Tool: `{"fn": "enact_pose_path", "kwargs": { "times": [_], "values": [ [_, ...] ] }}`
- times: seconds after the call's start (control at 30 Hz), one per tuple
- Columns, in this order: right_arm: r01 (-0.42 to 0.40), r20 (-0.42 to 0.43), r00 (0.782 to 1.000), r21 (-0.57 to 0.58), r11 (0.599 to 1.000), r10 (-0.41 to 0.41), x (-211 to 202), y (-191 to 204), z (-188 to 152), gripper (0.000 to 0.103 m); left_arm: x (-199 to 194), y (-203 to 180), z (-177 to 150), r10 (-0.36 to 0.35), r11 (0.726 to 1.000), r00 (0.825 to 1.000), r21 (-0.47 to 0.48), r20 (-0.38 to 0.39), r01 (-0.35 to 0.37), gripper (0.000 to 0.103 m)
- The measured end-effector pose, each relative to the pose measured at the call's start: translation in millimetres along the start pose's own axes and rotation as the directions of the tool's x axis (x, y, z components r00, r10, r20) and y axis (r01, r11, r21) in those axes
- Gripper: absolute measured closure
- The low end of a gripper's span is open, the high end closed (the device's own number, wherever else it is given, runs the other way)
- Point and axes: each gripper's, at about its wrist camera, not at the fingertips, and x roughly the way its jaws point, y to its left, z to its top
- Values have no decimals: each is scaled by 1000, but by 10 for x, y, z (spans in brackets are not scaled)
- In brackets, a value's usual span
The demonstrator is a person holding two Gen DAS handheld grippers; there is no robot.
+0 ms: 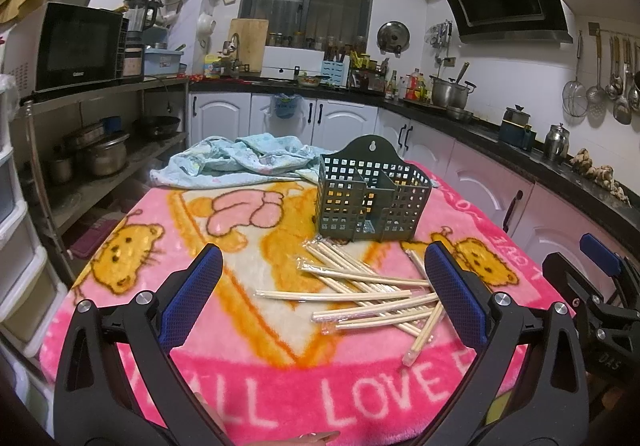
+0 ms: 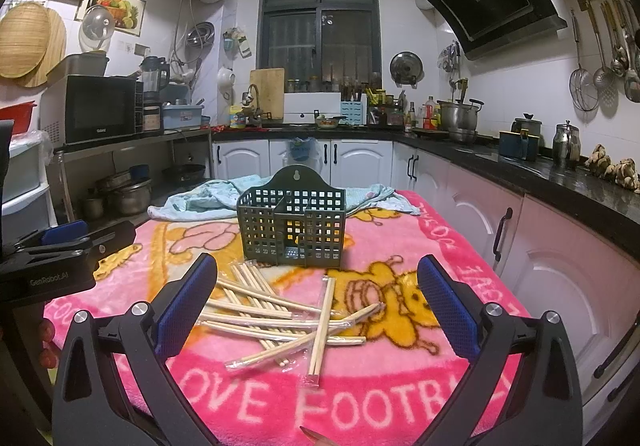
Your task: Organize utensils
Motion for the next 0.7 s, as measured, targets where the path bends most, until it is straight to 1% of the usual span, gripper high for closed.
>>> {"fn": "enact_pose_path", "kwargs": {
  "times": [0.7],
  "values": [
    [1, 2, 1000, -1, 1000, -1, -2, 9, -17, 6, -33, -11, 27, 2, 1000, 1000, 1, 5, -2, 10]
  ]
}}
